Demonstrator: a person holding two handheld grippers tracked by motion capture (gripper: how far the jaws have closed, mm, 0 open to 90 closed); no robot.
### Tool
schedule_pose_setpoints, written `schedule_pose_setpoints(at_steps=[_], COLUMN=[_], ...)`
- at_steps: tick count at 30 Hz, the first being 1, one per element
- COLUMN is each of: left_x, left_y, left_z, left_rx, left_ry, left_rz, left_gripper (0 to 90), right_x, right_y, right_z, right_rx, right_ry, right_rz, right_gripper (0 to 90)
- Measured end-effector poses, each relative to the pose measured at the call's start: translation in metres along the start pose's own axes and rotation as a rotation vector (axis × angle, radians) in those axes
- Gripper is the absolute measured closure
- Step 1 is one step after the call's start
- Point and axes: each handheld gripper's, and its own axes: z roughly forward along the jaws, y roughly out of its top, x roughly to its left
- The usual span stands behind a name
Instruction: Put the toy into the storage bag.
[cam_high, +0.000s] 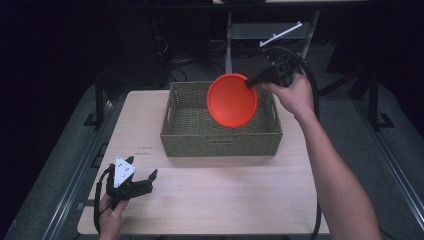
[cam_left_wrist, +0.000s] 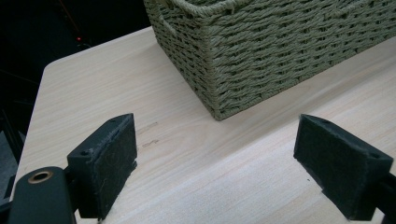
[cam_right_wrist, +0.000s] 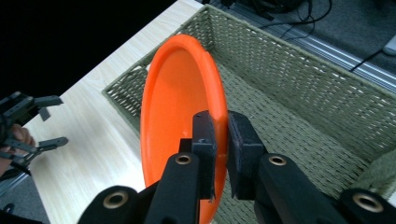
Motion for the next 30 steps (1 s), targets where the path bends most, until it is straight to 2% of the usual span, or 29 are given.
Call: schedule_pose_setpoints(at_steps=[7,14,18,21,28,30], left_x=[0.001,0.001,0.001,0.001,0.001,0.000], left_y=[0.000,0.000,0.000,0.000,0.000,0.000], left_z=[0.000,0.000,-0.001,-0.001,-0.001,0.000], left_rx=[0.001,-0.002,-0.003,0.000,0.003,-0.003], left_ry=[0.002,0.001,0.002,0.002,-0.001,-0.001], left_rz=[0.004,0.004,0.002,-0.008,0.003,-0.007], left_gripper=[12.8,12.8,12.8,12.8,12.8,12.8], right_x=[-0.013,-0.020,-0.026,-0.028,-0.035,-0.036], right_y=[0.000,-0.003,-0.005,-0.006,-0.009,-0.010], right_z=[0.005,0.010,0.015,0.017,0.027,0.029], right_rx=[-0.009,-0.017,-0.009,-0.014,0.002,0.002], right_ry=[-0.023,-0.027,-0.048,-0.051,-0.070,-0.070], right_rz=[0.029,0.049,0.065,0.074,0.092,0.093], right_gripper=[82.2,82.2,82.1,82.2,82.1,82.1])
